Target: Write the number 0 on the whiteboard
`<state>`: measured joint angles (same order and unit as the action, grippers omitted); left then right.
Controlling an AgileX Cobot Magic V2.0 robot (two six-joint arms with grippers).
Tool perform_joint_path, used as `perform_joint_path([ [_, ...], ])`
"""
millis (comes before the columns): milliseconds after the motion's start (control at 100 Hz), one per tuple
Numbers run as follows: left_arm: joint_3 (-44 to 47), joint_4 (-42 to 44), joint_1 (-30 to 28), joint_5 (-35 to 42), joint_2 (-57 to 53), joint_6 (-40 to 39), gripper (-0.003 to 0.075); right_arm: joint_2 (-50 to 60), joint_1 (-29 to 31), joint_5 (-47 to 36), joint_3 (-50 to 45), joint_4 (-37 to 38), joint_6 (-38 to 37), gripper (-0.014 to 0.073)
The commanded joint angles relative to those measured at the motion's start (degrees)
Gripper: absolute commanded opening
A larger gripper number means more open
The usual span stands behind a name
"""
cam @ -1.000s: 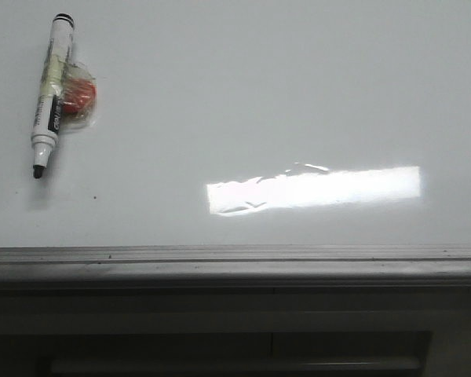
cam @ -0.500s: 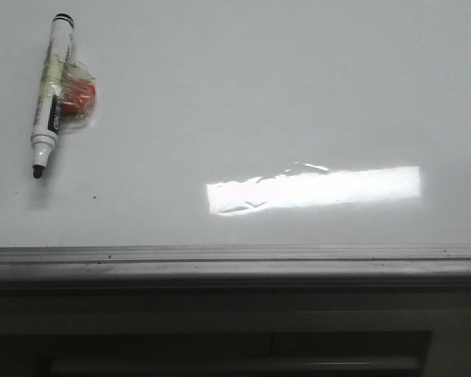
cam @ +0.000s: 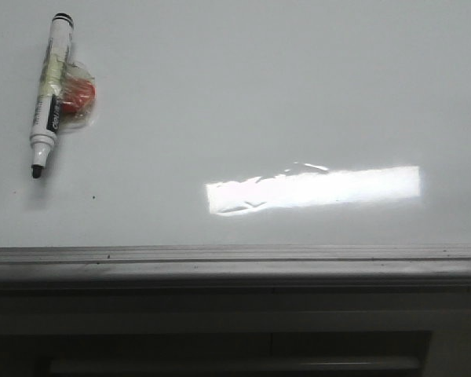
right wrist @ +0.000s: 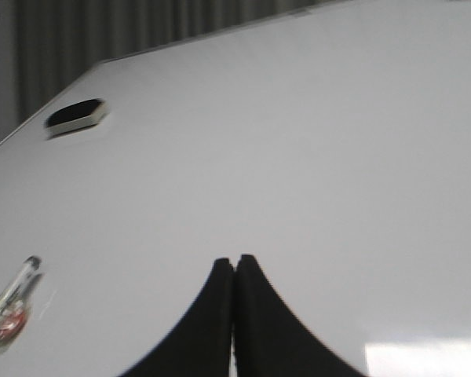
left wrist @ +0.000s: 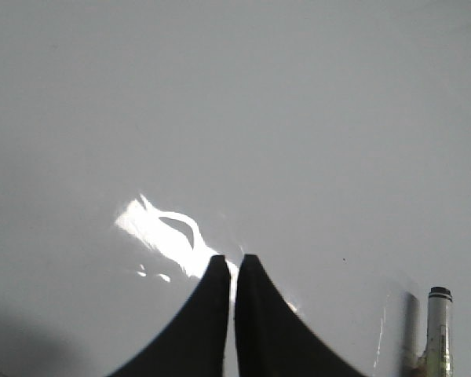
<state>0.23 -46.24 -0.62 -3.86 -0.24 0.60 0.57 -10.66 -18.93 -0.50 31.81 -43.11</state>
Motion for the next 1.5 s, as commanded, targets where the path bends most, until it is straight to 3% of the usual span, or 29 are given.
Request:
perform_joint_path([
  [0,-0.5,-1.0,0.5,0.5,-1.5,0.5,-0.002,1.1,0.3,6.6,4.1,-8.0,-2.3,-0.0068],
  [110,-6.3,1.7,0.8,-8.4,0.6,6.3,-0.0014,-0.7,-0.6,14.4,9.5,-7.2,-2.3,-0.0066],
  [170,-11.7,4.0,0.8,-16.5,3.8,14.1,0.004,-2.9,-1.7,18.9,12.7,-6.2,-2.3,-0.0036],
  [210,-15.5,4.1,0.8,-20.9,6.3,19.2,0.0102,-4.9,-2.9,20.4,14.9,-5.2,-2.3,0.0018],
  [260,-19.8,4.1,0.8,-26.7,10.9,23.4,0.0237,-7.6,-4.8,22.1,17.1,-4.5,-2.3,0.0118],
  [330,-25.3,4.0,0.9,-32.3,16.4,24.0,0.0393,-11.6,-8.0,24.1,20.0,-4.4,-2.3,0.0288],
  [380,-28.5,4.0,1.4,-33.9,20.2,24.0,0.0433,-14.5,-10.6,26.9,21.9,-4.4,-2.3,0.0391],
  [440,-31.6,5.0,3.0,-34.1,24.2,24.0,0.0397,-18.0,-14.3,30.0,24.3,-4.4,-1.4,0.0458],
  [540,-37.4,11.8,6.4,-37.1,31.6,24.0,0.0286,-23.1,-19.9,36.6,27.7,-4.2,0.7,0.0442],
  [650,-43.0,18.7,12.2,-40.9,39.6,21.4,0.0277,-27.5,-25.3,42.0,30.7,-3.1,1.8,0.0442],
  [770,-47.7,20.2,17.9,-40.8,46.8,17.7,0.0277,-30.0,-28.8,44.6,32.2,-0.7,1.8,0.0442],
  [910,-48.7,21.6,23.8,-38.1,53.9,6.4,0.0277,-30.1,-29.3,44.8,32.5,-0.7,1.8,0.0442],
  [1030,-48.7,24.7,26.6,-37.1,58.7,1.7,0.0278,-30.1,-29.3,46.0,32.5,-0.8,1.8,0.0442],
  [1490,-48.7,23.4,27.8,-31.2,67.4,1.4,0.0277,-30.1,-29.3,46.3,32.5,-0.8,1.8,0.0442],
])
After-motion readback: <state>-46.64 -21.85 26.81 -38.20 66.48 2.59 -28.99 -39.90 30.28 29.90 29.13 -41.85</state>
